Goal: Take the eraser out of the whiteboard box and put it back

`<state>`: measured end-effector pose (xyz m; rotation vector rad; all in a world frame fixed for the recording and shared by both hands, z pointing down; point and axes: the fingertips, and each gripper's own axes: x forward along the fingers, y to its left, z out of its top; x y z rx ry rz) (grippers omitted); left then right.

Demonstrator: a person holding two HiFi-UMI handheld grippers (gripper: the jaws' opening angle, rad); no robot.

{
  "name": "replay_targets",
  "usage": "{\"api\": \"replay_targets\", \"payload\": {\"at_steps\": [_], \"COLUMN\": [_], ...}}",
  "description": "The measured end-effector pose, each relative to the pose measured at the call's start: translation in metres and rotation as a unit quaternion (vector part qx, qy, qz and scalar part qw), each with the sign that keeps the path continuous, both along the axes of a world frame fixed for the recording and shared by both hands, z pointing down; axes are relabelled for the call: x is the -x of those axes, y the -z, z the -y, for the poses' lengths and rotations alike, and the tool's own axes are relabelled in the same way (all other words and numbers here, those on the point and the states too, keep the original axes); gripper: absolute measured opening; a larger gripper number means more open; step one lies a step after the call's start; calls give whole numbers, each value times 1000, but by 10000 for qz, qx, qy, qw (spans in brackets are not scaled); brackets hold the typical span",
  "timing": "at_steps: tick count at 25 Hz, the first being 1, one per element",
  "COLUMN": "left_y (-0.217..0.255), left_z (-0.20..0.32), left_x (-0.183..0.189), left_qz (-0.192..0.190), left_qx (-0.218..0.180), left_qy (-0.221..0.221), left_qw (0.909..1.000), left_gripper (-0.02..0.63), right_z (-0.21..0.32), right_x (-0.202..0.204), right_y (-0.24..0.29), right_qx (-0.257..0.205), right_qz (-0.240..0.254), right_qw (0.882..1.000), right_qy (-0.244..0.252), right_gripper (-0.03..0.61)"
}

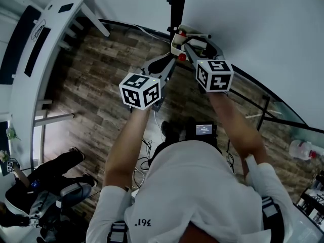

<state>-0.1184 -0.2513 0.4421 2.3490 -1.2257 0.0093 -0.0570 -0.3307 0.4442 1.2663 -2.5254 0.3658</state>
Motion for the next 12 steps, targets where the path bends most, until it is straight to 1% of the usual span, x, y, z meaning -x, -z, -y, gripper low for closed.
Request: {"api": "replay_targets", "payload": {"at_steps": [6, 12], "left_y": [-6, -10], "left_z": [0, -2], "left_x": [2, 4], "left_qz": [-57, -86], "left_qx": [78, 141], "left_qy": [3, 1], "left_qw": [10000, 9999], "left_gripper": [35, 35], "right_z": [5, 5], "right_x": [4, 14], "right_y": [-20, -28], "right_qx": [67, 2], "right_qz": [-232, -443], "right_qw": [9995, 9989], "right_qy": [-194, -183], "right_gripper": [278, 278]}}
